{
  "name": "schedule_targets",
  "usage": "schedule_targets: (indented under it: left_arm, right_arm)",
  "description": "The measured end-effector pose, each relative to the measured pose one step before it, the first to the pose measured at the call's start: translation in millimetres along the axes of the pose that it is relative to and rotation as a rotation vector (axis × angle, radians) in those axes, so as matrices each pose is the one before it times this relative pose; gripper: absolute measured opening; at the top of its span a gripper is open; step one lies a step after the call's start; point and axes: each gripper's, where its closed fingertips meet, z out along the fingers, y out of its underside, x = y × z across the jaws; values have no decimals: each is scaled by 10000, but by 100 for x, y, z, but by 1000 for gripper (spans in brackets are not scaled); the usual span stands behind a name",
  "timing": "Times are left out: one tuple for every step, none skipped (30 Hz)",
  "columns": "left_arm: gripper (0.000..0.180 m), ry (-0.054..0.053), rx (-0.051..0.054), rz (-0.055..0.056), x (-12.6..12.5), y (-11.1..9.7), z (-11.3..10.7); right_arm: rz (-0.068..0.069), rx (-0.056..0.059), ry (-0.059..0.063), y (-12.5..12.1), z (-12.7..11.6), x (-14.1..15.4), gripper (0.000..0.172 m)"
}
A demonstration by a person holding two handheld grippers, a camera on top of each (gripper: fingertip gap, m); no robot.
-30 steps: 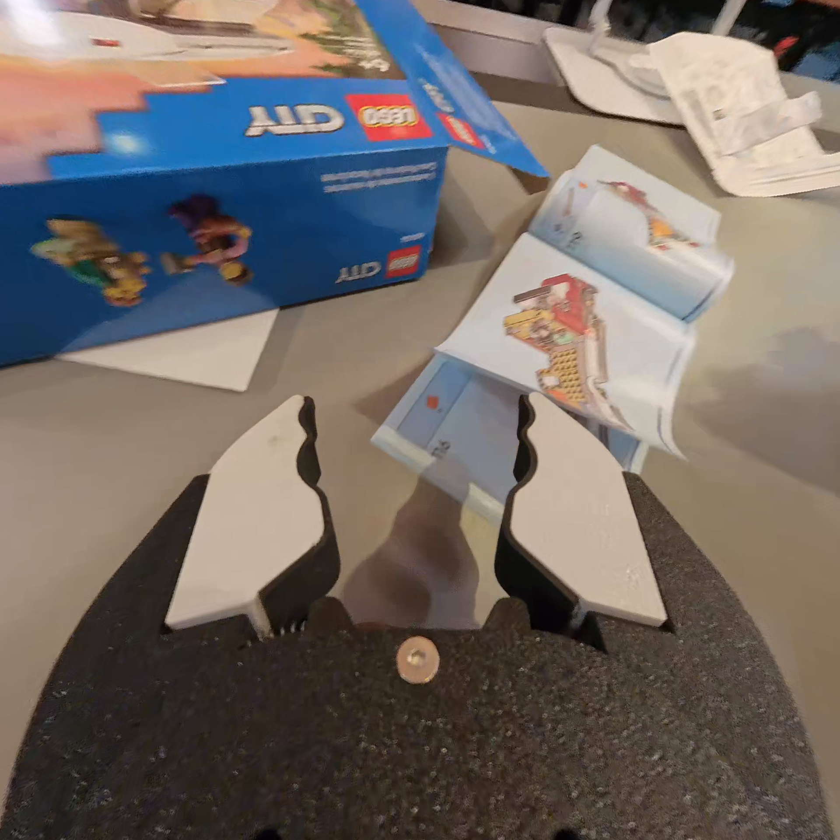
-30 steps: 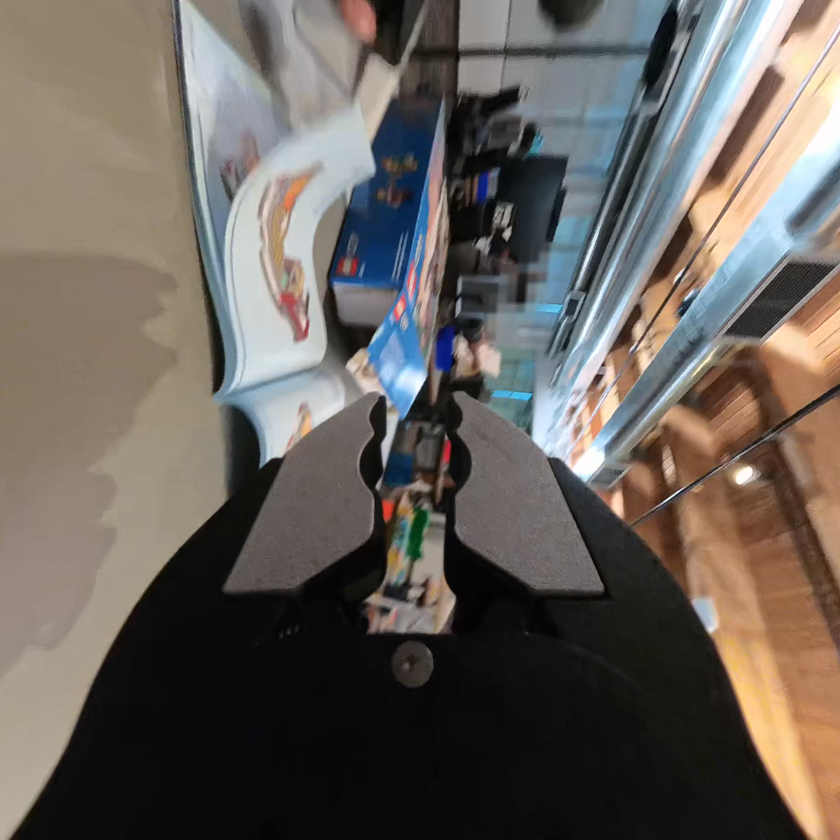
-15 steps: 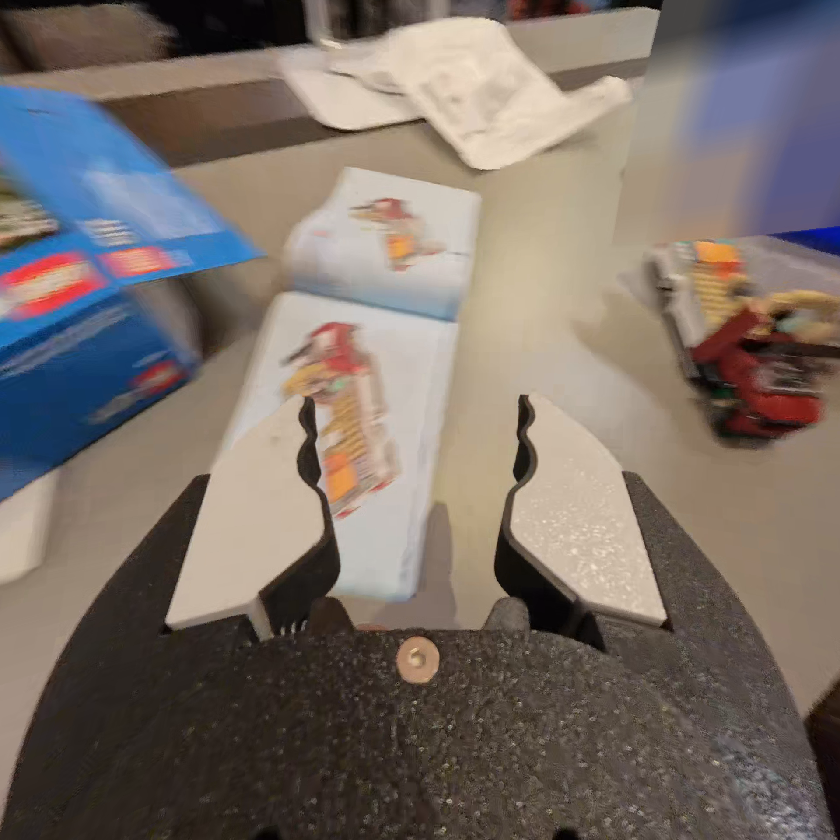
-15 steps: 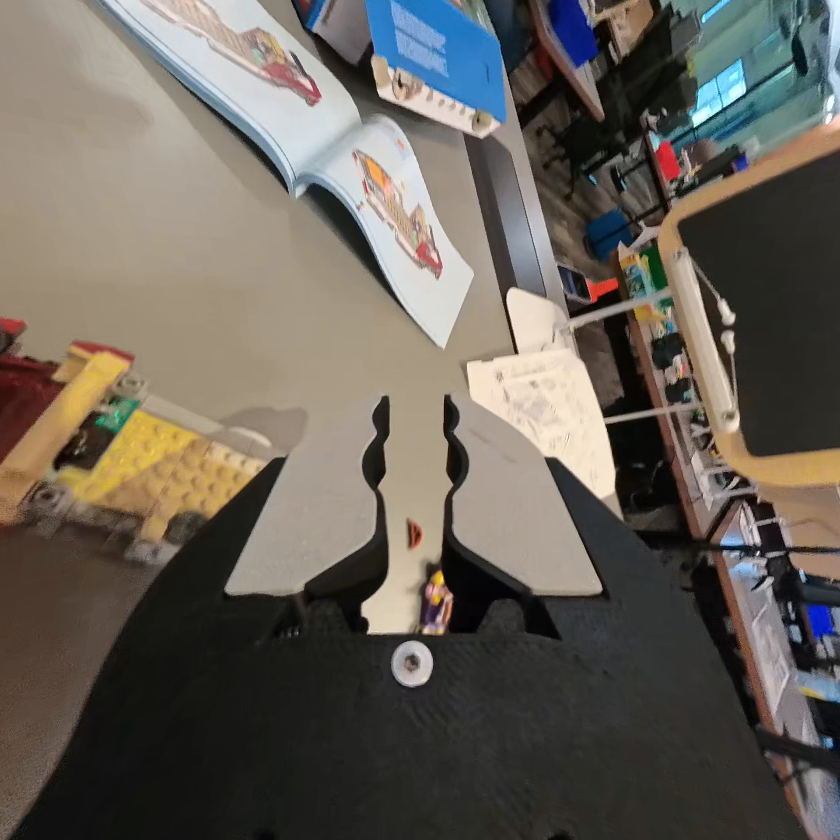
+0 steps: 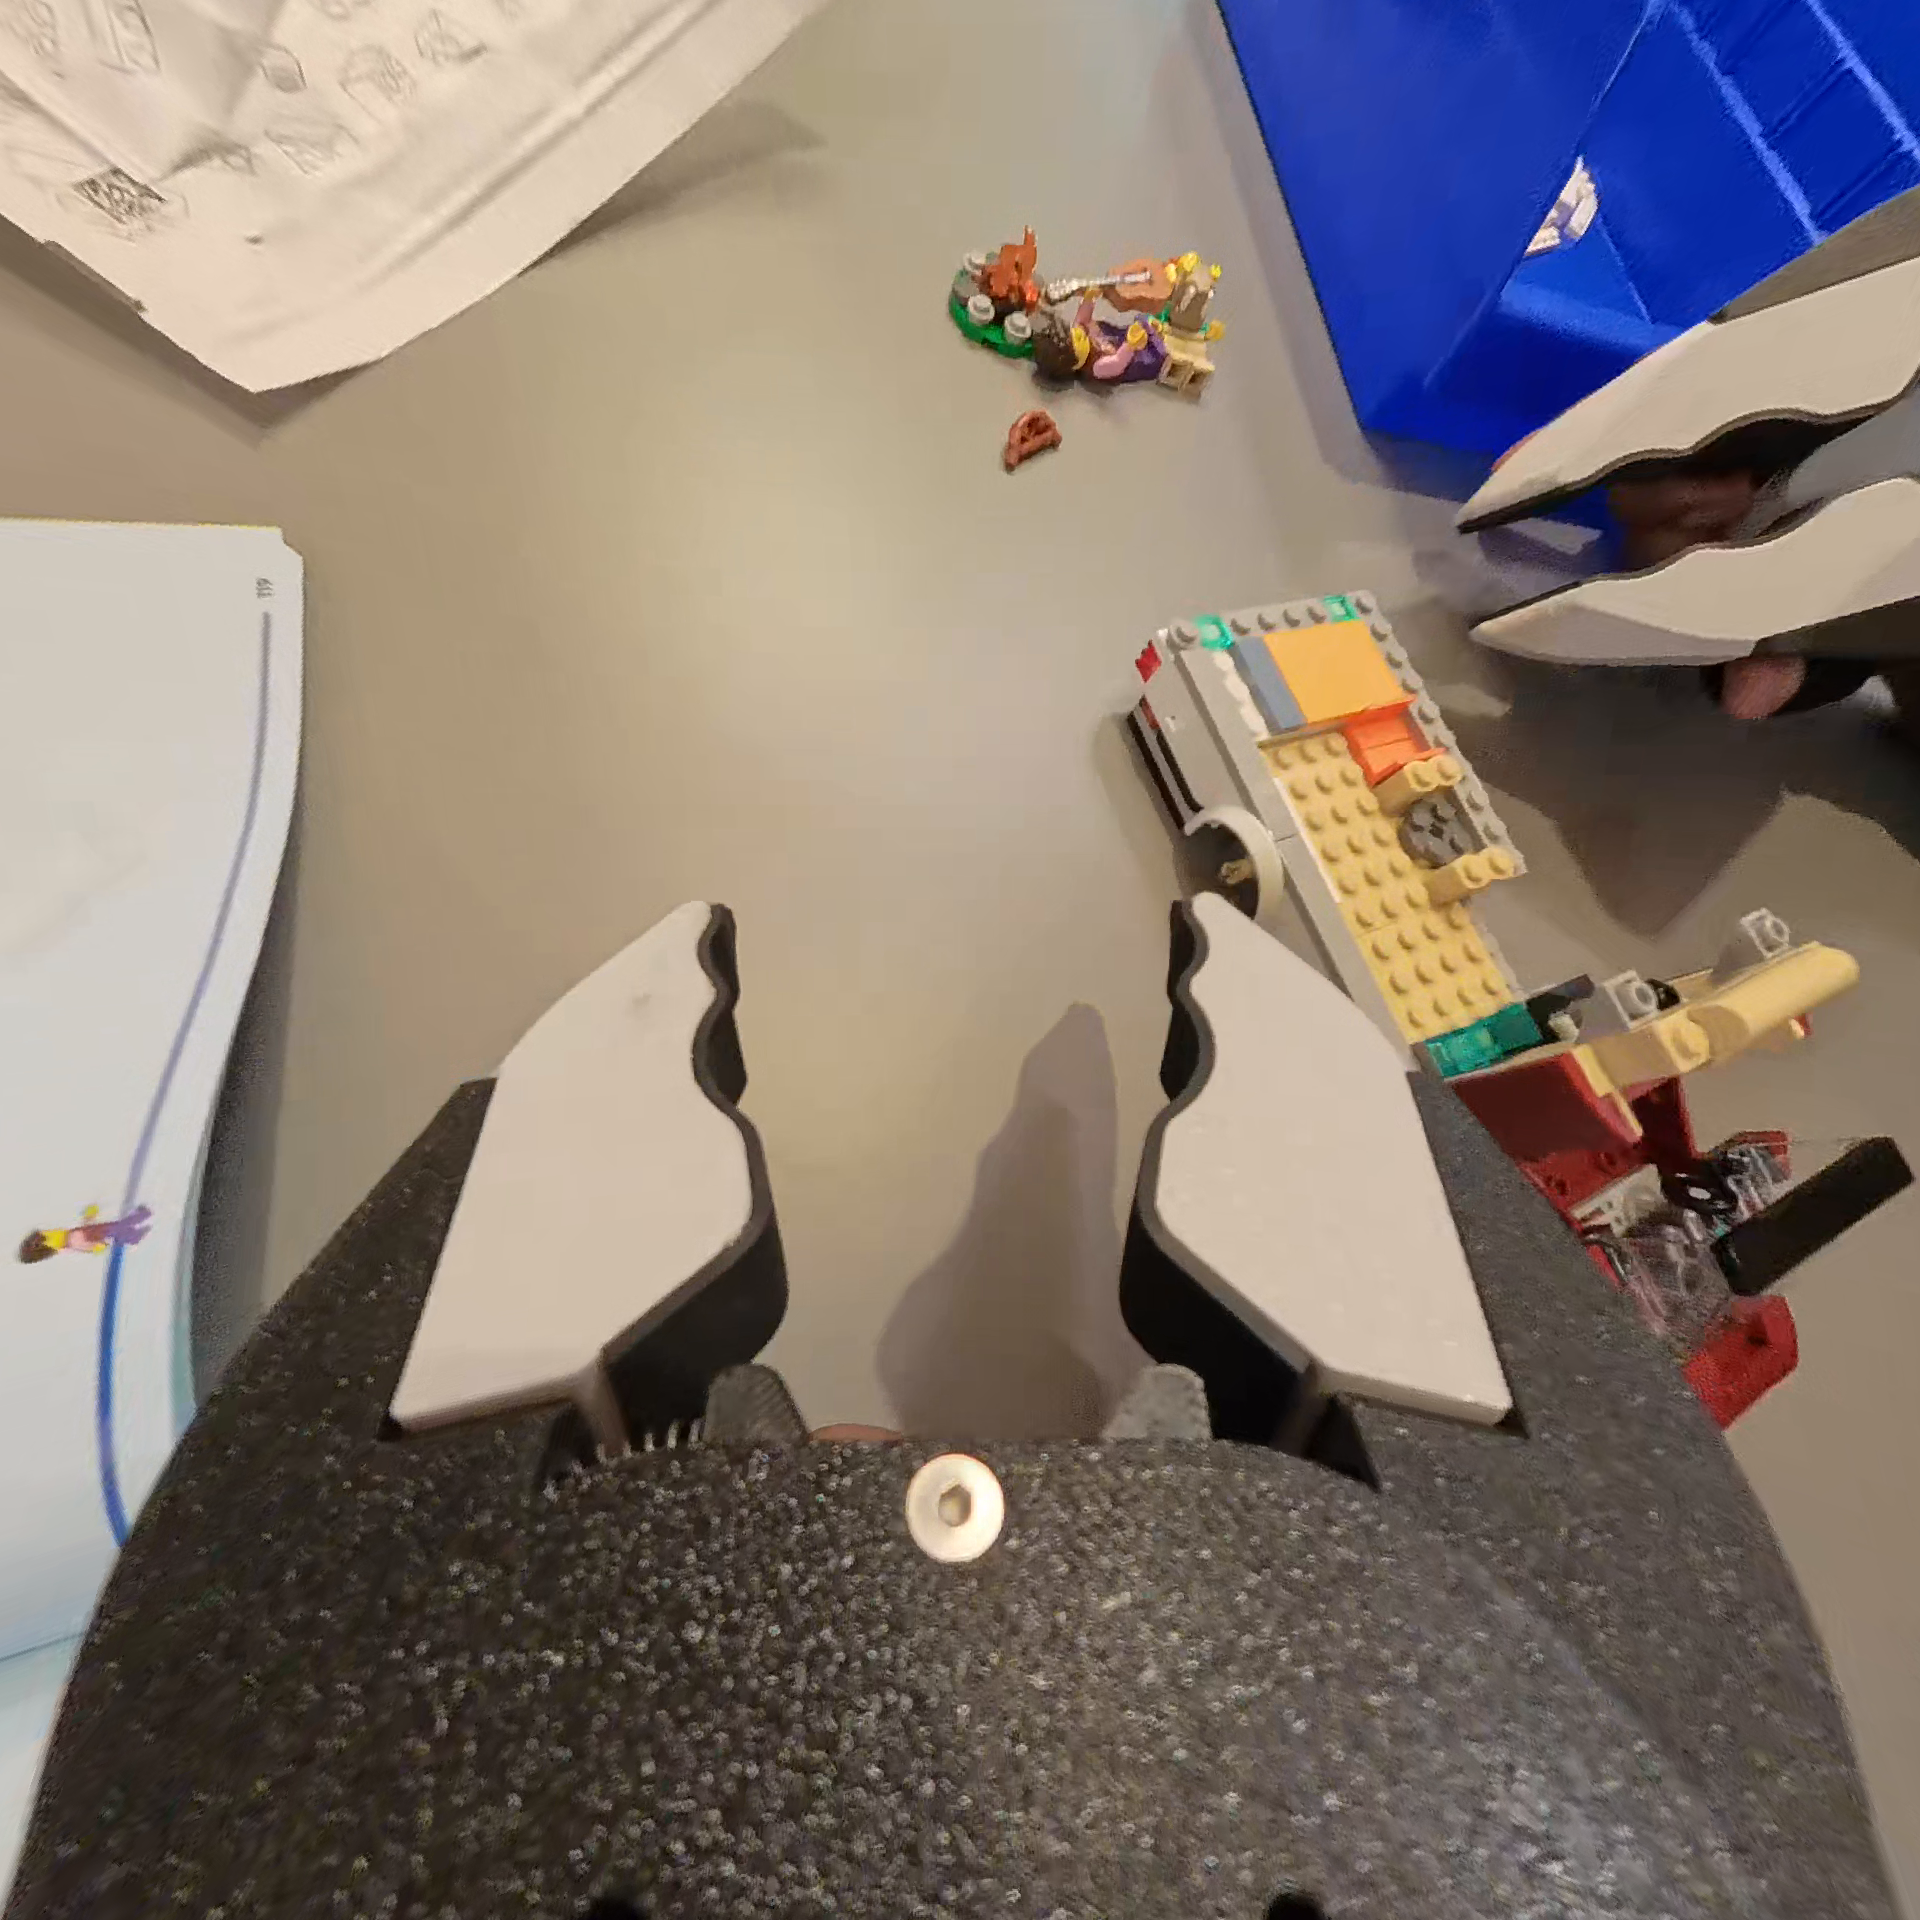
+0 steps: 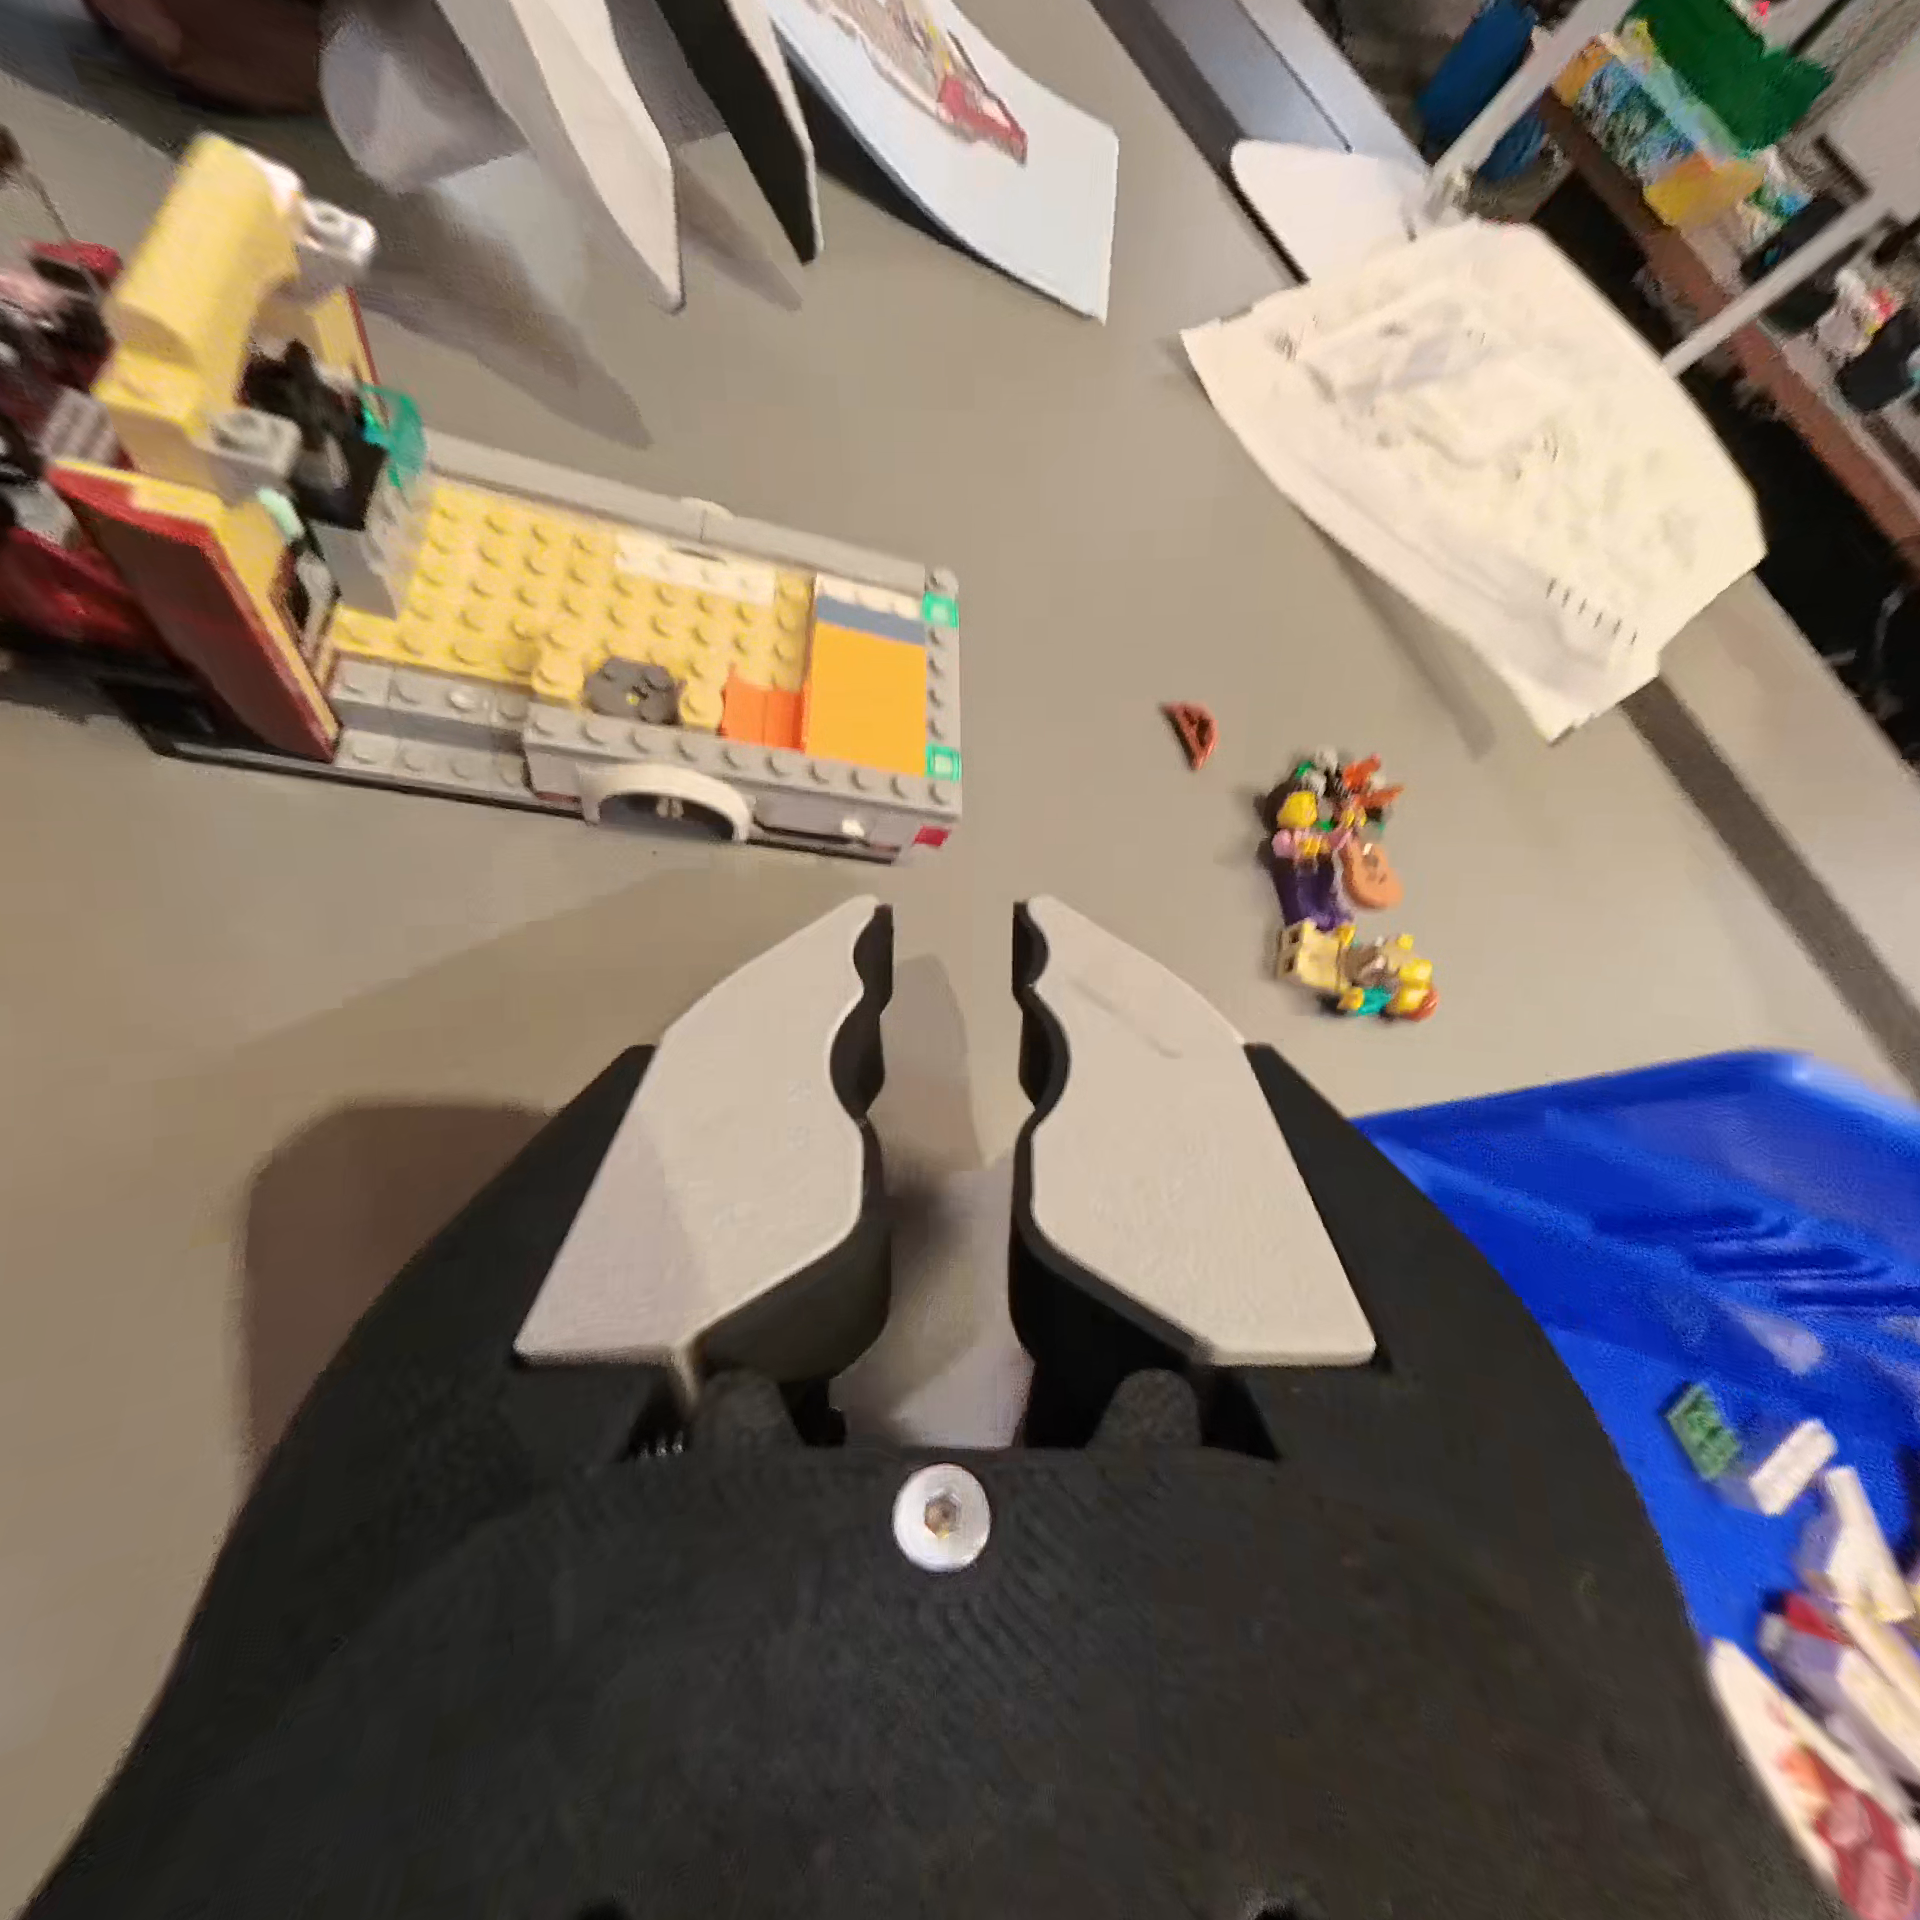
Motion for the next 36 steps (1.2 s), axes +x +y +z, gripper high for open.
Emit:
schedule_targets:
  left_arm:
    - [80, 106, 58, -1, 149, -30, -117]
    - [79, -35, 225, 2, -35, -228, -219]
    - [79, -48, 125, -75, -109, -84, -178]
    - [79, 38, 2, -109, -12, 66, -97]
    - [79, 81, -58, -93, 48, 158, -63]
    - [79, 11, -52, -64, -2, 144, -52]
    - [79, -56, -25, -6, -47, 95, -56]
    - [79, -53, -10, 28, -30, 36, -6]
    - [79, -32, -40, 33, 10, 43, 42]
    - [79, -40, -80, 35, -12, 90, 84]
    - [79, -46, -84, 55, 8, 92, 86]
    - [79, -49, -66, 75, 16, 87, 68]
    - [79, -70, -26, 93, 9, 36, 23]
    - [78, -87, 4, 98, 3, 6, 4]
    - [77, -45, 8, 109, 54, -2, -8]
    - [76, -69, 27, 104, 27, -21, -40]
    - [74, -45, 84, 77, 26, -89, -82]
    - [72, 3, 102, 78, 84, -98, -110]
    - [70, 5, 54, 93, 49, -22, -123]
    - [68, -41, 23, 69, -43, 31, -116]
    - [66, -30, 27, 46, -47, 27, -145]
    - [65, 8, 22, 21, -15, 55, -139]
    - [64, 29, -16, 20, 12, 90, -113]
    - [63, 13, -26, 11, -1, 103, -83]
    - [62, 39, -17, 23, 46, 70, -75]
    - [60, 53, -5, 28, 90, 57, -59]
    - [59, 27, -7, 19, 61, 33, -42]
    - [59, 13, -1, 15, 40, 22, -17]
    - [58, -6, -3, 7, 16, 6, 5]
    - [58, -10, -21, -1, -10, 31, 15]
    - [58, -10, -25, -1, -12, 17, 22]
    - [58, -20, -40, -13, -35, 47, 41]
    - [58, -27, -36, -23, -44, 33, 35]
    - [58, -24, -25, -27, -55, 23, 31]
    - [57, -19, -19, -24, -37, 15, 24]
    - [57, -28, -31, -30, -59, 39, 33]
  right_arm:
    - [277, 17, -97, 478, 250, -150, 22]
    - [69, -205, 12, 357, 231, 69, 22]
    - [-89, -90, 70, 56, 208, 122, 24]
    - [-135, -113, -36, 52, 293, -37, 24]
    - [-92, -201, -96, 140, 348, -94, 24]
    - [-57, -223, -154, 168, 343, -170, 24]
    - [-18, -67, -99, -31, 208, -68, 24]
    - [39, -13, -58, -52, 109, 13, 25]
    - [104, -35, -94, 31, 55, 5, 24]
    - [107, -31, -68, 38, 27, 43, 25]
    - [68, -25, -61, 29, 28, 3, 25]
    - [40, -19, -65, 14, 31, -33, 25]
    - [34, -18, -71, 12, 17, -35, 24]
    - [44, -21, -72, 23, 28, -25, 23]
    - [61, -27, -81, 18, 30, -23, 23]
    - [67, -30, -80, 32, 33, -19, 23]
    - [56, -26, -66, 19, 36, -11, 23]
    - [49, -22, -55, 22, 24, -6, 23]
    - [44, -18, -38, 16, 20, -1, 23]
    - [19, -8, -14, 7, 8, 2, 23]
    - [-3, 0, 0, -4, 1, -7, 23]
    - [-5, 1, 3, -8, 2, -12, 22]
    - [2, 1, 18, -2, -6, 0, 22]
    - [-2, 4, 40, 4, -3, 18, 22]
    - [-12, 4, 55, -7, -23, -6, 22]
    - [-12, -9, 24, 27, -26, -62, 20]
    - [-35, 6, 41, 14, -57, -82, 19]
    - [-58, 20, 39, 0, -82, -113, 19]
    - [-68, 27, 15, 11, -100, -178, 19]
    - [-59, 25, 26, 24, -125, -154, 19]
    - [-37, 17, 21, 39, -131, -157, 19]
    - [-29, 16, 23, 54, -127, -143, 20]
    - [-50, 29, 43, 37, -140, -115, 20]
    - [-57, 25, 44, 33, -129, -94, 21]
    - [-48, 21, 39, 33, -104, -83, 21]
    - [-34, 19, 54, 18, -76, -45, 21]
